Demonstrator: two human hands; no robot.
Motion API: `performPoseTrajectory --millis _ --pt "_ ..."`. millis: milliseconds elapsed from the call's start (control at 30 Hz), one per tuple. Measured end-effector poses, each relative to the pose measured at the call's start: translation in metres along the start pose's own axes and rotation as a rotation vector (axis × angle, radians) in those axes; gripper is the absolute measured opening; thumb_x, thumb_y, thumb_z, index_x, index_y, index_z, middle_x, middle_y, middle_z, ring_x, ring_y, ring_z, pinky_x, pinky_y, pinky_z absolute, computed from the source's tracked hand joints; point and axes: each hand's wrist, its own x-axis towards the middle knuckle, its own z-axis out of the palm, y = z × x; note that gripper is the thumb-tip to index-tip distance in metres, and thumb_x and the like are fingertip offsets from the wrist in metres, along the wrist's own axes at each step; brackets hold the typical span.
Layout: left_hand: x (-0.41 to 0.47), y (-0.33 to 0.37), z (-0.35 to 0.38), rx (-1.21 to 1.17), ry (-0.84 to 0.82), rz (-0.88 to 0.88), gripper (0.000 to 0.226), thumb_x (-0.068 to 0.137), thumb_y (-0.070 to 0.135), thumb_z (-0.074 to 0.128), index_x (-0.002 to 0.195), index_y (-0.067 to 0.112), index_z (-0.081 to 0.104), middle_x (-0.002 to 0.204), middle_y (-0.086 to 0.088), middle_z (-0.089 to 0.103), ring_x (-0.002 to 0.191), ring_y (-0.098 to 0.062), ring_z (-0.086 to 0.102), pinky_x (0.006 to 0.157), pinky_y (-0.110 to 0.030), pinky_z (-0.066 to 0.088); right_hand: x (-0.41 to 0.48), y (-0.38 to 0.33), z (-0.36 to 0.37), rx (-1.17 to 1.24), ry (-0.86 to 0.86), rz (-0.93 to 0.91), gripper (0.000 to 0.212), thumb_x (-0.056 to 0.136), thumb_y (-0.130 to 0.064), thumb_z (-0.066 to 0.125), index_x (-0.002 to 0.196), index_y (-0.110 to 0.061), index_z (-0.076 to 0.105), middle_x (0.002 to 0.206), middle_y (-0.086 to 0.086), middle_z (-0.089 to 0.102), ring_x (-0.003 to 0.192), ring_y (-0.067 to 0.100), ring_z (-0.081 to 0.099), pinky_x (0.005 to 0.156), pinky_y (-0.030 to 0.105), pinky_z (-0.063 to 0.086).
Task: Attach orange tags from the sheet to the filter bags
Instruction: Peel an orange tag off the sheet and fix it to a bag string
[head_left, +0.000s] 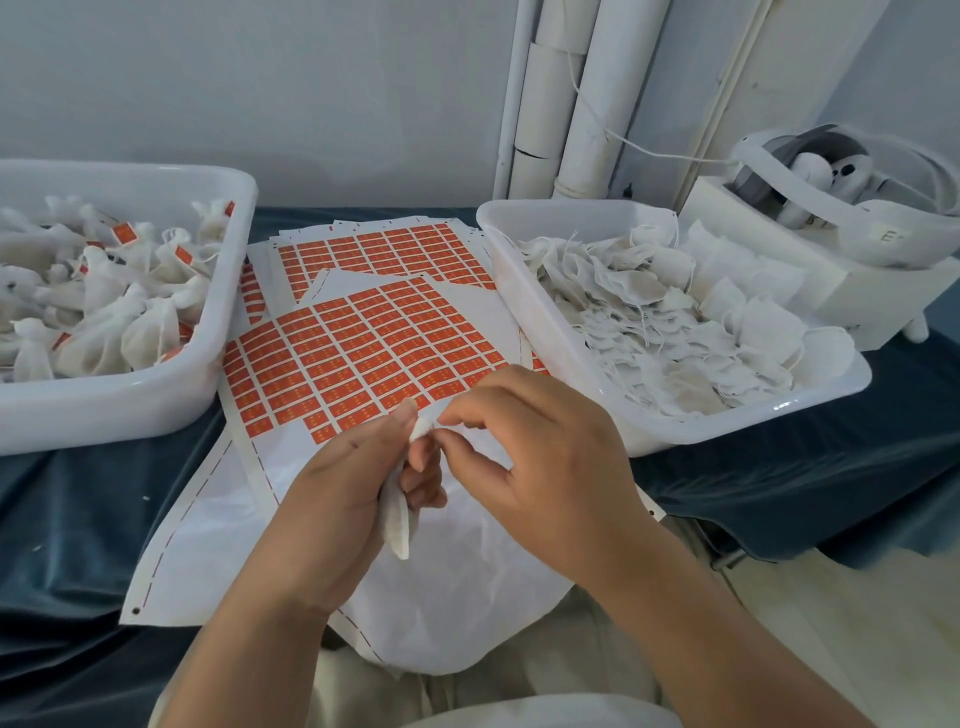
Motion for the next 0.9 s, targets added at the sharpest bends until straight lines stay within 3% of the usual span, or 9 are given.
performPoseTrajectory --millis 67,200,467,633,767,833,900 --pt "0.0 -0.001 0.0 0.002 -0.01 0.019 0.046 0.096 0.054 0.051 0.064 0.024 0.062 0.067 -0.004 0.051 0.065 -0.016 0.052 0.076 -0.035 0.05 -0.001 0.0 0.001 0.004 -0.012 -0.031 0.025 0.106 -0.028 0.057 0.098 -0.012 0.075 0.094 0.0 0.072 0.087 0.017 0.067 0.082 0.023 0.053" --pt "0.001 -0.002 -0.001 -0.034 -0.024 0.033 0.045 0.098 0.052 0.052 0.067 0.022 0.063 0.068 -0.003 0.052 0.065 -0.016 0.053 0.071 -0.03 0.052 -0.001 -0.001 0.001 0.019 -0.061 -0.063 0.029 0.107 -0.024 0.053 0.098 -0.011 0.077 0.089 -0.001 0.07 0.08 0.015 0.063 0.077 0.022 0.048" --pt "0.003 -0.002 -0.012 0.031 0.007 -0.011 0.049 0.093 0.062 0.059 0.066 0.022 0.063 0.069 -0.007 0.052 0.065 -0.015 0.053 0.077 -0.034 0.049 -0.002 0.003 0.001 -0.021 -0.154 -0.103 0.026 0.107 -0.027 0.057 0.108 -0.012 0.078 0.097 -0.001 0.073 0.087 0.013 0.065 0.09 0.011 0.035" --pt "0.002 -0.003 -0.01 0.094 0.017 -0.018 0.048 0.093 0.064 0.056 0.066 0.025 0.065 0.07 -0.004 0.056 0.069 -0.016 0.057 0.083 -0.042 0.049 -0.004 0.004 0.004 -0.027 -0.057 -0.073 0.026 0.106 -0.028 0.058 0.1 -0.013 0.078 0.093 -0.002 0.073 0.084 0.012 0.065 0.086 0.011 0.039" --pt "-0.001 -0.002 -0.008 0.13 0.019 -0.004 0.055 0.087 0.072 0.056 0.084 0.02 0.072 0.091 -0.014 0.066 0.089 -0.029 0.066 0.093 -0.05 0.056 -0.002 -0.002 0.004 0.008 0.007 0.011 0.03 0.104 -0.032 0.054 0.089 -0.017 0.075 0.084 -0.006 0.069 0.076 0.01 0.063 0.074 0.014 0.046" --pt "-0.002 0.0 -0.006 0.205 -0.013 0.03 0.056 0.086 0.071 0.057 0.09 0.017 0.073 0.089 -0.012 0.065 0.088 -0.026 0.064 0.09 -0.045 0.056 0.0 -0.002 0.0 0.003 -0.006 0.061 0.024 0.1 -0.031 0.058 0.086 -0.019 0.074 0.081 -0.009 0.067 0.071 0.008 0.059 0.07 0.011 0.041" --pt "-0.003 0.004 -0.001 0.285 -0.039 0.056 0.048 0.085 0.069 0.06 0.095 0.024 0.076 0.085 -0.001 0.068 0.085 -0.017 0.066 0.082 -0.033 0.055 0.002 -0.003 -0.004 -0.019 -0.052 0.113 0.017 0.094 -0.033 0.065 0.084 -0.022 0.074 0.077 -0.011 0.065 0.068 0.008 0.058 0.063 0.013 0.041"
